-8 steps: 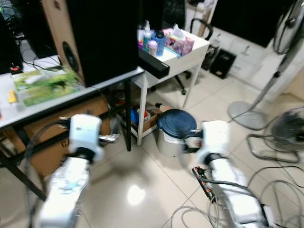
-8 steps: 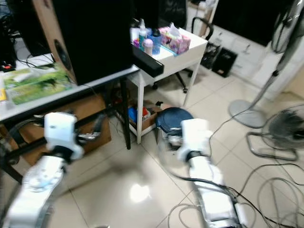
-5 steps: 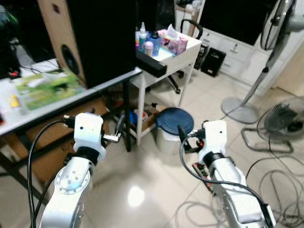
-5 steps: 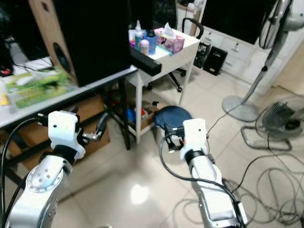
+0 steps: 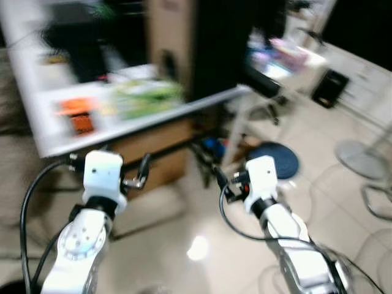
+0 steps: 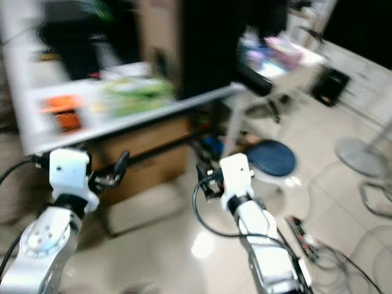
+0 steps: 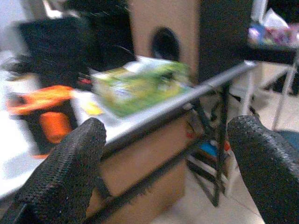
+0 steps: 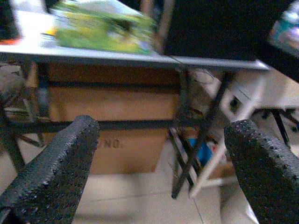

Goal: Picking trash to rubbish bin

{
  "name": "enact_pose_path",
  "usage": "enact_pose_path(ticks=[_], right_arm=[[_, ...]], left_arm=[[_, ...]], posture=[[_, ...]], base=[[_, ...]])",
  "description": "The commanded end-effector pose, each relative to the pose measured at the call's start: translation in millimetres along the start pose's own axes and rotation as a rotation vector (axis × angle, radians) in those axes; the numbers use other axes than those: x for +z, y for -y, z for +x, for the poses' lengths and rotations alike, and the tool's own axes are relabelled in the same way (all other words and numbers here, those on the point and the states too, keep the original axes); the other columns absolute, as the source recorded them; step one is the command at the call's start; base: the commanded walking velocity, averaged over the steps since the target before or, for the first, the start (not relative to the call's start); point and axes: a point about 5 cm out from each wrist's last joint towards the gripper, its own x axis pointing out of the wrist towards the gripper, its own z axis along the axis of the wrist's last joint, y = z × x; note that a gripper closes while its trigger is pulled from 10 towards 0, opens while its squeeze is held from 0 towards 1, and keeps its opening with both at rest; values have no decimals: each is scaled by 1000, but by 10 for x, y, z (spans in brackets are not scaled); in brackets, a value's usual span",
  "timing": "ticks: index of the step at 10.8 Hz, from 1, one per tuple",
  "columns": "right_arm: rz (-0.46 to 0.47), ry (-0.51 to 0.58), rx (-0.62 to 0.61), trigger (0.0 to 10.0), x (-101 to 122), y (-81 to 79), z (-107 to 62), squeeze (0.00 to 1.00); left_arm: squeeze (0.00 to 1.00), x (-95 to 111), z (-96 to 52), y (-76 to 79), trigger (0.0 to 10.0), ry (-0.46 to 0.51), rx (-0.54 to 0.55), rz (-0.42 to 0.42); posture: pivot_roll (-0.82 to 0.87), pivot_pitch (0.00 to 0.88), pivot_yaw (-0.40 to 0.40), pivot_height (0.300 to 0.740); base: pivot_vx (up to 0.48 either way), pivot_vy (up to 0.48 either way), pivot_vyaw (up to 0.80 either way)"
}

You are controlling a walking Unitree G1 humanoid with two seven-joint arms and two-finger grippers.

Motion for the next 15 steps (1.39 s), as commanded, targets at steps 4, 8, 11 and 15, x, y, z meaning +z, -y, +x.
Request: enact_pose_path(ticks=[4, 8, 11, 15], right_arm=[[0, 25, 17, 10000, 26, -33, 17, 0], [24, 61, 3, 10000, 72, -33, -21, 0], [127, 180, -23, 10000, 367, -17, -6, 0], [206, 179, -60, 10000, 394, -3, -38, 0]], left_arm=[[0, 51, -25, -40, 10000, 0, 12, 19], [0, 162, 34, -48, 10000, 31, -8, 31], [0, 497, 193, -111, 10000, 132, -12, 25], [0, 583, 259, -16, 10000, 126, -94, 36]], posture=[[34, 14, -66, 740], [32, 7, -44, 740], [36, 4, -25, 740], [26, 0, -3, 740]], base=[[0, 444, 800], [0, 435, 800], [0, 272, 533], [0, 0, 0]])
